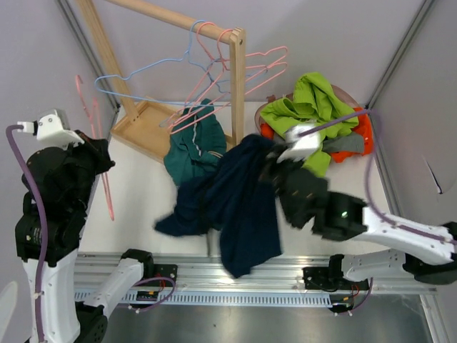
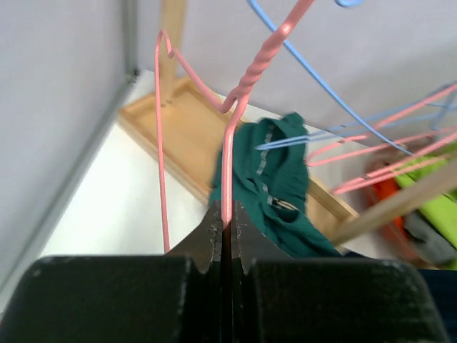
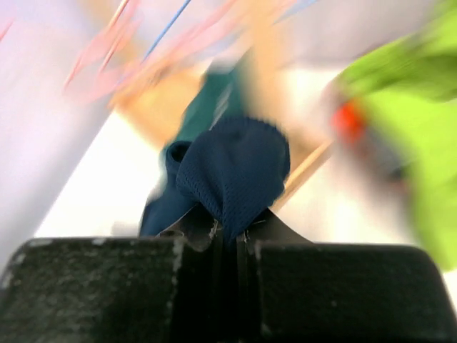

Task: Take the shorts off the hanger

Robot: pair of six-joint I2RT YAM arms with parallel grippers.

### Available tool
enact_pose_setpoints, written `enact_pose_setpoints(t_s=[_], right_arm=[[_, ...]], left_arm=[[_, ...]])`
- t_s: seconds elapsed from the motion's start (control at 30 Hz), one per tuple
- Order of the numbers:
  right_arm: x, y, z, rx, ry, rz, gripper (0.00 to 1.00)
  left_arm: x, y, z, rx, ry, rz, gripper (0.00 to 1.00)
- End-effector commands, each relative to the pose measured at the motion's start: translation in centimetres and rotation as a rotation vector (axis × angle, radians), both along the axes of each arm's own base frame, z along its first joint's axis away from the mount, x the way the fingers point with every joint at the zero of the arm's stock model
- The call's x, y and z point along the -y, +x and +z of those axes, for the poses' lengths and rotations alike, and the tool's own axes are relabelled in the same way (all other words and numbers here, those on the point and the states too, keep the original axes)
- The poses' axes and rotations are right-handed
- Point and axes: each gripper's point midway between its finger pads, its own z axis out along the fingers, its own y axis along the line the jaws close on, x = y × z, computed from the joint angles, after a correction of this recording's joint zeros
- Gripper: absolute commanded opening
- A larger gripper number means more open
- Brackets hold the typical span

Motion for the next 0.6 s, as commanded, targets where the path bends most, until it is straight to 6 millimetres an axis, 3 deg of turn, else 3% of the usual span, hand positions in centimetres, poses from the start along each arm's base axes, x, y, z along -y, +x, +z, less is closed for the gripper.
enact_pose_setpoints(t_s=[0.0,0.07,0.1,0.13,0.17,0.2,0.23,0.27,0.3,0.33,0.37,0.4,0.43,0.47,0.5,0.57], right_arm=[[8.6,4.4,7.8,0.127,0.065,-0.221,0.00],[10.8,7.4,10.1,0.188,0.032,-0.255,0.00],[12.2,7.9,12.9,0.229,0.066,-0.270,0.00],[12.9,8.8,14.0,0.247,0.062,-0.284,0.00],[11.6,10.8,13.9,0.244,0.010,-0.238,0.00],[14.1,12.6,14.8,0.257,0.009,-0.304,0.00],[15.3,12.9,17.1,0.292,0.032,-0.315,0.00],[16.1,15.6,16.8,0.287,0.005,-0.329,0.00],[17.4,15.8,19.1,0.330,0.032,-0.345,0.00],[18.0,16.7,19.6,0.341,0.024,-0.355,0.00],[17.4,19.2,18.9,0.326,0.017,-0.323,0.00],[19.5,20.6,19.2,0.328,0.038,-0.361,0.00],[20.3,20.7,20.8,0.359,0.063,-0.366,0.00],[19.9,23.3,19.6,0.334,0.051,-0.337,0.00],[21.2,24.3,19.8,0.343,0.066,-0.354,0.00],[21.5,26.1,19.3,0.344,0.072,-0.341,0.00]], left_arm=[[-2.4,-0.2,2.3,0.056,0.091,0.109,0.00],[-2.1,0.7,2.6,0.064,0.097,0.095,0.00],[-2.1,1.1,2.8,0.072,0.101,0.093,0.00],[-2.5,1.7,2.9,0.072,0.105,0.113,0.00],[-2.6,2.2,3.7,0.098,0.112,0.113,0.00],[-2.2,2.8,3.9,0.105,0.116,0.081,0.00],[-2.7,4.1,4.4,0.115,0.121,0.093,0.00],[-2.3,4.9,4.9,0.125,0.127,0.060,0.00],[-3.3,5.3,5.9,0.139,0.139,0.089,0.00],[-3.5,6.9,6.6,0.140,0.146,0.087,0.00],[-4.0,7.1,8.2,0.165,0.167,0.108,0.00],[-4.6,7.9,8.5,0.157,0.172,0.129,0.00],[-5.1,9.8,7.9,0.117,0.176,0.133,0.00],[-5.2,9.0,11.2,0.194,0.181,0.145,0.00],[-5.5,9.5,11.8,0.203,0.190,0.152,0.00],[-5.9,10.6,13.8,0.240,0.218,0.155,0.00]])
